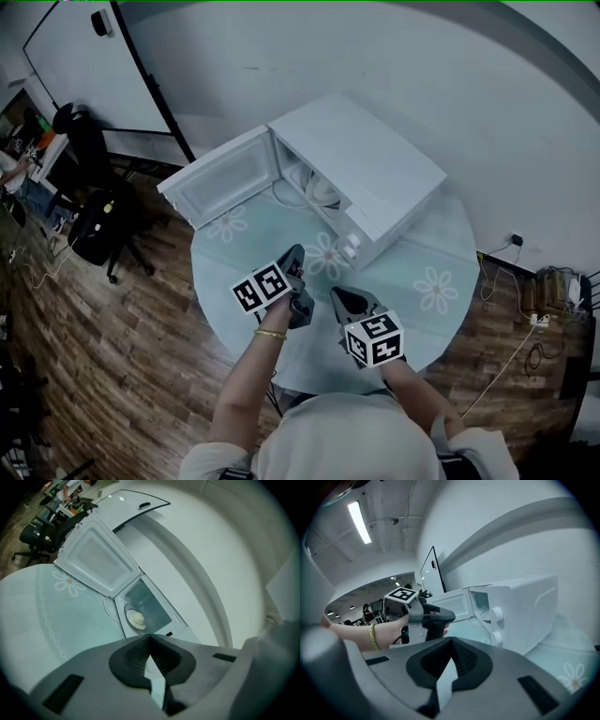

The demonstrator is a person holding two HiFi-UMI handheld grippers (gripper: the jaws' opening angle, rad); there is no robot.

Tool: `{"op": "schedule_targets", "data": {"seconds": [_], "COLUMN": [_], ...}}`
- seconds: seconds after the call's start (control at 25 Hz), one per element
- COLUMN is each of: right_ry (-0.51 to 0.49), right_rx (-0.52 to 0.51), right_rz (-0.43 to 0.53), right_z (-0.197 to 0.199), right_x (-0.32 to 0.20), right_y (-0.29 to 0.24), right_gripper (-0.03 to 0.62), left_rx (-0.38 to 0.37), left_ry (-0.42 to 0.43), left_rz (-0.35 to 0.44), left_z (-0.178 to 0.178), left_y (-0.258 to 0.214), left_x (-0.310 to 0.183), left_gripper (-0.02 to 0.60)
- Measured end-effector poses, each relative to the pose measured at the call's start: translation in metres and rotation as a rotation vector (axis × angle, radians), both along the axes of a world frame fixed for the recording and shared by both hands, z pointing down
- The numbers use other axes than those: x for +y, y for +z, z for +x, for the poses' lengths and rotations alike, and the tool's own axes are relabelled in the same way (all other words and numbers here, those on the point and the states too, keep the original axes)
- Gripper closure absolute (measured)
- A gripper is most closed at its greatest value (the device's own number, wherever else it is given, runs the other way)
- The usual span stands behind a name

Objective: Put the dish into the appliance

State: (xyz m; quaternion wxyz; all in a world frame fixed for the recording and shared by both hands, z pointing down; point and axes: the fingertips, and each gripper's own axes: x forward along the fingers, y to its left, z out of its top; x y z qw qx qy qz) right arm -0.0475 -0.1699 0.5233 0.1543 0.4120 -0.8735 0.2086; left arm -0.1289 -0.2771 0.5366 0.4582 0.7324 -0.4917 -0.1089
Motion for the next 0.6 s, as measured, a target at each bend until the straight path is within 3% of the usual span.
{"op": "schedule_targets", "data": {"seconds": [0.4, 0.6], "right_ry": [0.013, -0.005], "right_rx": [-0.013, -0.019], "right_rz": [-0.008, 0.001], "right_z": [0.003, -0.002], "right_x": [0.019, 0.032], "right_y": [-0.003, -0.008], "right_gripper": [0.589, 0.589], "left_rx": [-0.191, -0.208], "left_ry": [0.086, 0.127], "left_rz": [0.051, 0.047], "left_z": [0.008, 0.017], "left_y": [-0.016, -0.019], "left_x": [0.080, 0.112], "left_gripper": [0.569, 0.569]}}
